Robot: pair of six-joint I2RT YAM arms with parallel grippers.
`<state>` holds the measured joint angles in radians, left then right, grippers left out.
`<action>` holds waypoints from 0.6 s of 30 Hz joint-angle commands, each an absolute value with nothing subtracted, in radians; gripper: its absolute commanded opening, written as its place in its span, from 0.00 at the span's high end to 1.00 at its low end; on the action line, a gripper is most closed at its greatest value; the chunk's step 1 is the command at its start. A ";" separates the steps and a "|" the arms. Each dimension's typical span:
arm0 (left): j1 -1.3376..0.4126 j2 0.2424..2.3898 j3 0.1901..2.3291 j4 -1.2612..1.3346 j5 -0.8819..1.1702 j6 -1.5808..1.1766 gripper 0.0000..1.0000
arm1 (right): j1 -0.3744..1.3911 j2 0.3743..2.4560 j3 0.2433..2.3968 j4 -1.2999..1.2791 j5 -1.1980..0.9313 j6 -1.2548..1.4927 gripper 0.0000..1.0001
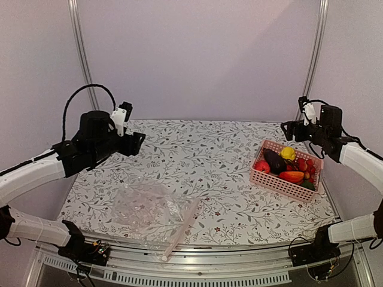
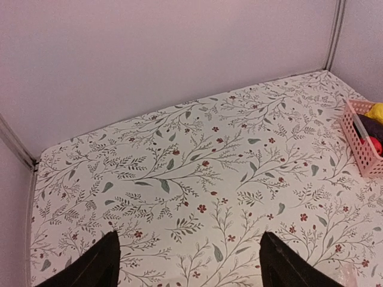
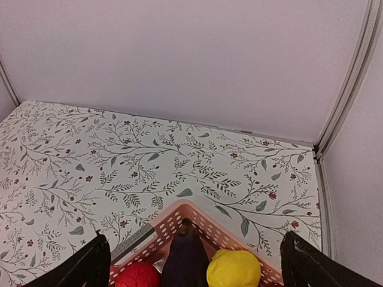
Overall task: Place the food in the zip-top bag and seal the zipper
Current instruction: Pick up the zipper food storage bag at the center of the board.
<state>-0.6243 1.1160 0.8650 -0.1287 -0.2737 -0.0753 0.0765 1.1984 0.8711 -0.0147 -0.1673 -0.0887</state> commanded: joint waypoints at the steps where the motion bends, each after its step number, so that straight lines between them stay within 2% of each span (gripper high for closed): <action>1: -0.801 1.190 0.942 -0.189 -0.373 -0.071 0.22 | 0.063 1.168 0.822 0.048 -0.187 -0.089 0.02; 11: -1.232 1.584 1.328 -0.626 -0.685 -0.336 0.20 | 0.045 1.143 0.776 0.059 -0.235 -0.209 0.01; 18: -1.372 1.832 1.507 -0.886 -0.739 -0.516 0.22 | 0.026 1.119 0.774 0.051 -0.294 -0.230 0.01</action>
<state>-1.3270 1.7435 1.4509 -0.6590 -0.6704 -0.3767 0.0395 1.1423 0.7914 0.0391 -0.2432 -0.2028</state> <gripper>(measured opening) 0.792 0.989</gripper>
